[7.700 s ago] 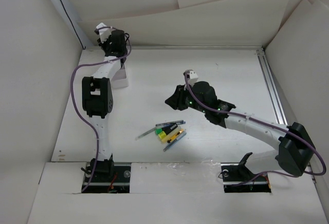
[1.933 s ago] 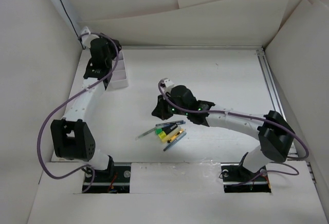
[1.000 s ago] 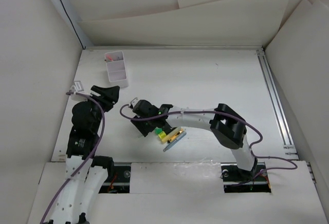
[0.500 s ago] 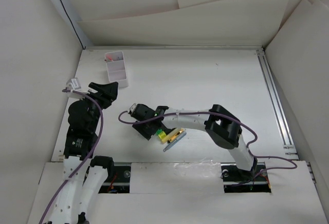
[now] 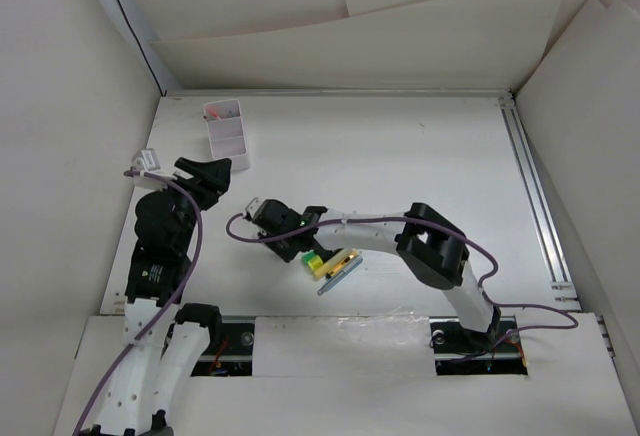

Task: Sort the stationery into containers
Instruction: Pick up the pen from the center of the board.

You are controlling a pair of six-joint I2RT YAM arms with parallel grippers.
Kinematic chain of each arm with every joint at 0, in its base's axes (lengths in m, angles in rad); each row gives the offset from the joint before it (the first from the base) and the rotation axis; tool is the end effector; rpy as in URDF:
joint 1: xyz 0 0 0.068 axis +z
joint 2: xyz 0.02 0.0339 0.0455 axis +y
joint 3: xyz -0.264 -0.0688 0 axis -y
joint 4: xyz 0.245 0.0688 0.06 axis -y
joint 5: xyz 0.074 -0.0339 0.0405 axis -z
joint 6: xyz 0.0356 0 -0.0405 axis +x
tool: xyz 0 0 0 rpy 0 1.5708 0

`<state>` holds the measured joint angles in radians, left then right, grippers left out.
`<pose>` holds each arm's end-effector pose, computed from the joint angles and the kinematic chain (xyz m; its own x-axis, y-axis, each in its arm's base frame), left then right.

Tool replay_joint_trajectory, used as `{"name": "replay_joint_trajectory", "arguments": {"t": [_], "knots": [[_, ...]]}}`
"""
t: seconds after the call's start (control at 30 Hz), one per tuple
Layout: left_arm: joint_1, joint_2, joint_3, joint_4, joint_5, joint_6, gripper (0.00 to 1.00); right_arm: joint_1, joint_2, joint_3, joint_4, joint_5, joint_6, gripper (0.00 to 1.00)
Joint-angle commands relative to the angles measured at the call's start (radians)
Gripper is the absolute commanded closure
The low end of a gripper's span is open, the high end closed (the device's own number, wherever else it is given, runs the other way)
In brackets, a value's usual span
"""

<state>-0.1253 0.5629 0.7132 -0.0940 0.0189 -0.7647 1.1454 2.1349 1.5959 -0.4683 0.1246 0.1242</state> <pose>0.1382 -0.0181 0.3566 -0.0592 -0.6902 -0.7212 0.1423 0.7092 -0.6905 0.1941 0.4177 0.1699 -0.4548 -0.7059 -0.5430 -0.8264 0.5617 -0.0381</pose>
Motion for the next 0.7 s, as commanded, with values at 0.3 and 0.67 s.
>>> {"name": "replay_joint_trajectory", "arguments": {"t": [0.3,0.67], "knots": [[-0.005,0.08,-0.017,0.06,0.075,-0.01,0.47,-0.099,-0.17,-0.118,0.211,-0.072,0.029,1.0],[-0.005,0.276,-0.054,0.14,0.301,0.027,0.58,-0.187,-0.492,-0.284,0.335,-0.019,0.147,1.0]]}}
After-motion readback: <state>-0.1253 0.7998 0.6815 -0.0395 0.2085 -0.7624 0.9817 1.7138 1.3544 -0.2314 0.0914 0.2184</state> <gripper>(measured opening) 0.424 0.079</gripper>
